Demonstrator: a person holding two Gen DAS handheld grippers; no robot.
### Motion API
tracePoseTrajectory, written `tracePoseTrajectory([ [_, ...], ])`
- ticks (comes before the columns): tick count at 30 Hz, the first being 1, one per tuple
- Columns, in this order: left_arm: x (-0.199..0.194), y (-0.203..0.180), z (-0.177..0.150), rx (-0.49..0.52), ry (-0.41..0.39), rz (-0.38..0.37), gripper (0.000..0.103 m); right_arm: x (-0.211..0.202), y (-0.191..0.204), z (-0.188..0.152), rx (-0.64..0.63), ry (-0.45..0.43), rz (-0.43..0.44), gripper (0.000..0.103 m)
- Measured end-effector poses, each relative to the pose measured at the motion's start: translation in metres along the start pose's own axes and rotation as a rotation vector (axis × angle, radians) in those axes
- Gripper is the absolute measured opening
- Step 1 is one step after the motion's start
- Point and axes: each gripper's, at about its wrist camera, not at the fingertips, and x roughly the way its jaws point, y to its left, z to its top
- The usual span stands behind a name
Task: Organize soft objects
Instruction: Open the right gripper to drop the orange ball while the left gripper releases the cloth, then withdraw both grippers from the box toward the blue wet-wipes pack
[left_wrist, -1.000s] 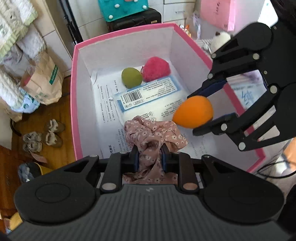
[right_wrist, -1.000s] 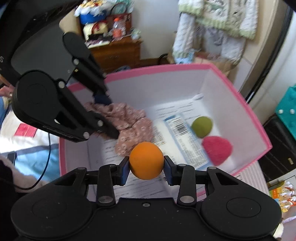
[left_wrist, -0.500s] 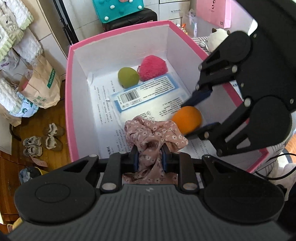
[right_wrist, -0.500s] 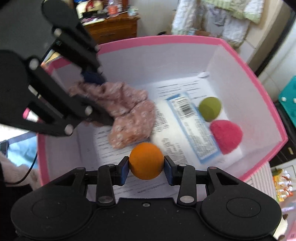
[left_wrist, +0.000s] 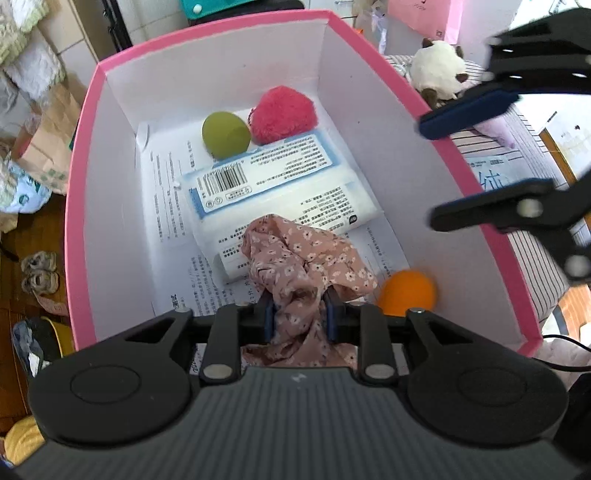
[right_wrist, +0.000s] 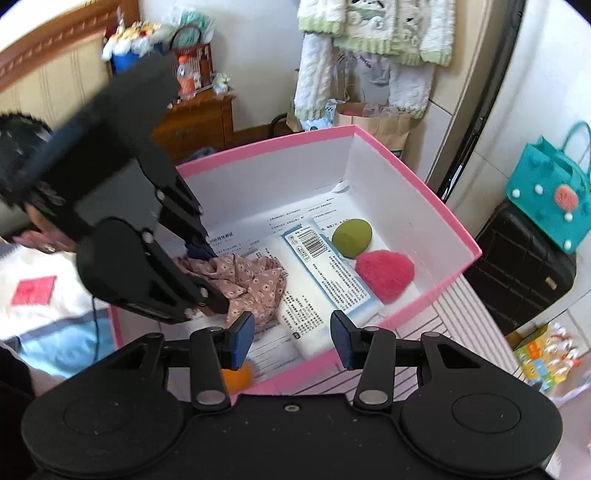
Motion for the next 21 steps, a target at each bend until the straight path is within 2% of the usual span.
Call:
tracePoseTrajectory([
  [2,-0.003,0.003,0.0,-0.03,-0.004,0.019,0.051,-0.006,-0.003,-0.004,0.028,-0.016,0.017,0.051],
  [6,-0.023,0.001,-0.006,-0.029,-0.043,0.059,0.061,-0.014,-0.005,-0.009,0.079,-0.047,0.067,0.051],
  [10,-0.049,0.001,-0.014,-0.046,-0.09,0.069,0.066,-0.014,-0.007,-0.011,0.115,-0.077,0.118,0.051],
  [12,-0.057,0.0,-0.016,-0.067,-0.092,0.094,0.079,-0.015,-0.005,-0.012,0.123,-0.094,0.143,0.051],
  [16,-0.073,-0.005,-0.02,-0.081,-0.083,0.146,0.081,-0.015,0.001,-0.008,0.117,-0.098,0.155,0.051],
  [19,-0.087,-0.01,-0.026,-0.071,-0.105,0.166,0.088,-0.02,0.011,-0.005,0.098,-0.096,0.143,0.052],
  [21,-0.096,-0.015,-0.032,-0.058,-0.121,0.185,0.089,-0.026,0.016,-0.006,0.102,-0.105,0.145,0.053],
])
